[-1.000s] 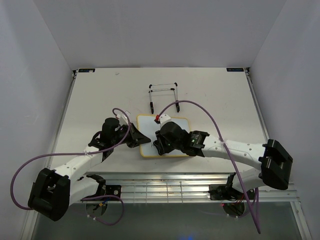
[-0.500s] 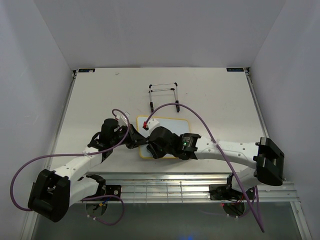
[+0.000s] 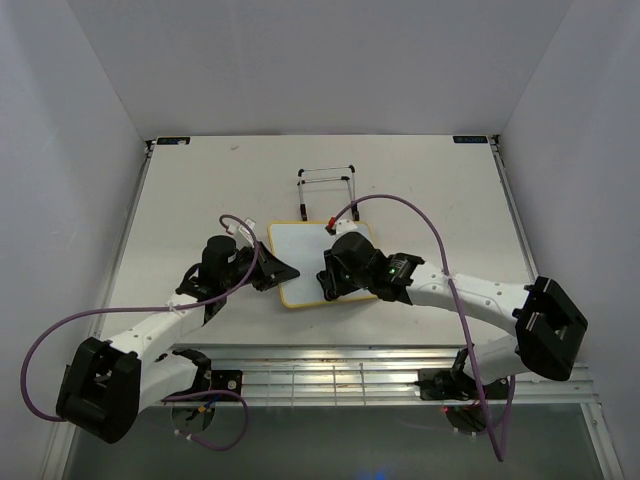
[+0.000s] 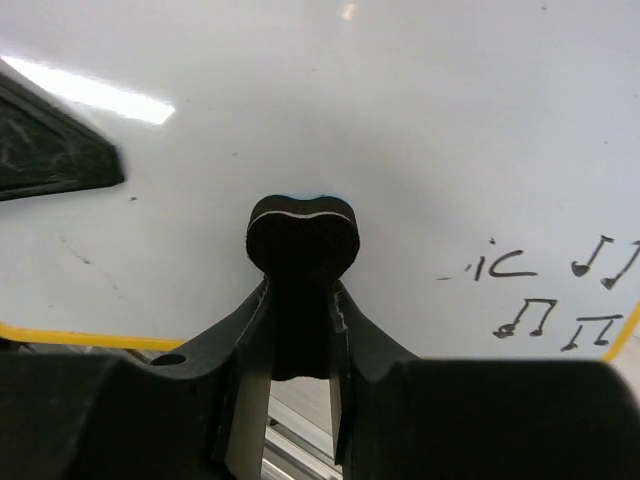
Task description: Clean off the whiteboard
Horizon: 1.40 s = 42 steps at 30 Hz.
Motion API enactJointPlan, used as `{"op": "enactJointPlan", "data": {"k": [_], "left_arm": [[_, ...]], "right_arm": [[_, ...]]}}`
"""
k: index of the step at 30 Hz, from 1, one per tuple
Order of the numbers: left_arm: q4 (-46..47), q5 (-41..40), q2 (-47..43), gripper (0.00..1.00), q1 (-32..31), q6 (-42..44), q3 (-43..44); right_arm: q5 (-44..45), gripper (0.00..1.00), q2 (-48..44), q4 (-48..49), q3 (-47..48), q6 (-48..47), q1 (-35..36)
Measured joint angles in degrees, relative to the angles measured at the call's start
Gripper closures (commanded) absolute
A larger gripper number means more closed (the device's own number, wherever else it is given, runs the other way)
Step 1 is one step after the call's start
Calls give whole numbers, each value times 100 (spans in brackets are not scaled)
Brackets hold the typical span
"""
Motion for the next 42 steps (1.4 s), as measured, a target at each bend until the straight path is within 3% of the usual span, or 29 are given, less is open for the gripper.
{"op": "enactJointPlan", "data": {"k": [6, 15, 26, 31, 38, 42], "left_arm": [[15, -9, 4, 100, -7, -57, -2], [-33, 83, 2, 100, 68, -39, -24], [103, 203, 2, 100, -31, -44, -55], [103, 184, 2, 100, -46, -66, -57], [142, 127, 11, 100, -50, -96, -63], [144, 129, 13, 100, -50, -98, -66]], "right_arm": [[337, 92, 74, -306, 109, 4, 66], [929, 92, 426, -374, 713, -584, 1108], [-608, 92, 540, 737, 885, -570, 1893], [-785, 92, -105, 706, 96, -505, 1578], [-715, 92, -1753, 492, -654, -391, 713], [-616, 92, -1576, 361, -647, -511, 302]]}}
